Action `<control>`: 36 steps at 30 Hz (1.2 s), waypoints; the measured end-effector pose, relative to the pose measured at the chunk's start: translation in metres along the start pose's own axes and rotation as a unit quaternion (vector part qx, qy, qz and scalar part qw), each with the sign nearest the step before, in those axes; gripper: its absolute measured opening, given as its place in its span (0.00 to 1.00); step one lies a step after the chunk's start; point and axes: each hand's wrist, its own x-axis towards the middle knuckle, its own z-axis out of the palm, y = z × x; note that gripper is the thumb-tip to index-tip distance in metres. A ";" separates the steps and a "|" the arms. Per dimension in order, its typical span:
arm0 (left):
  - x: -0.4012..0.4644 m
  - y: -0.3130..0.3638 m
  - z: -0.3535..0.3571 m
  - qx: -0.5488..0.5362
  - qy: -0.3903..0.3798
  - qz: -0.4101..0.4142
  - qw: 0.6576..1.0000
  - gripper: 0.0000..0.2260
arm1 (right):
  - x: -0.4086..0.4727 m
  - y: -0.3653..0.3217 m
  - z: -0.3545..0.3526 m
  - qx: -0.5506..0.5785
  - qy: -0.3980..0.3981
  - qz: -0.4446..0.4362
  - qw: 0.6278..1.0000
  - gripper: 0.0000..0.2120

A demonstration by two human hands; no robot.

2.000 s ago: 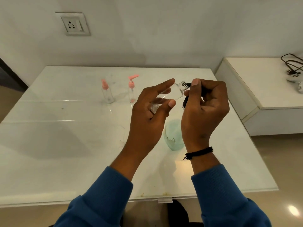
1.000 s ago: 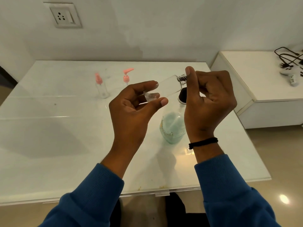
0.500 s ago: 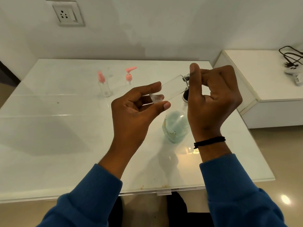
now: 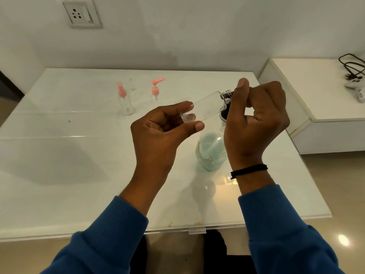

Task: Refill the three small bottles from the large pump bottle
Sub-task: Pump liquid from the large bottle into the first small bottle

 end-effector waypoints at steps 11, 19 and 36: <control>-0.001 0.002 0.001 -0.032 0.000 -0.016 0.999 0.17 | -0.003 0.001 0.000 0.018 0.003 0.021 1.000 0.17; -0.002 0.003 0.003 -0.033 -0.001 -0.015 0.999 0.19 | 0.004 -0.003 0.000 0.020 -0.003 0.020 1.000 0.16; -0.003 -0.001 0.002 -0.034 0.005 -0.026 0.999 0.20 | -0.001 0.003 0.002 0.018 -0.004 0.021 1.000 0.16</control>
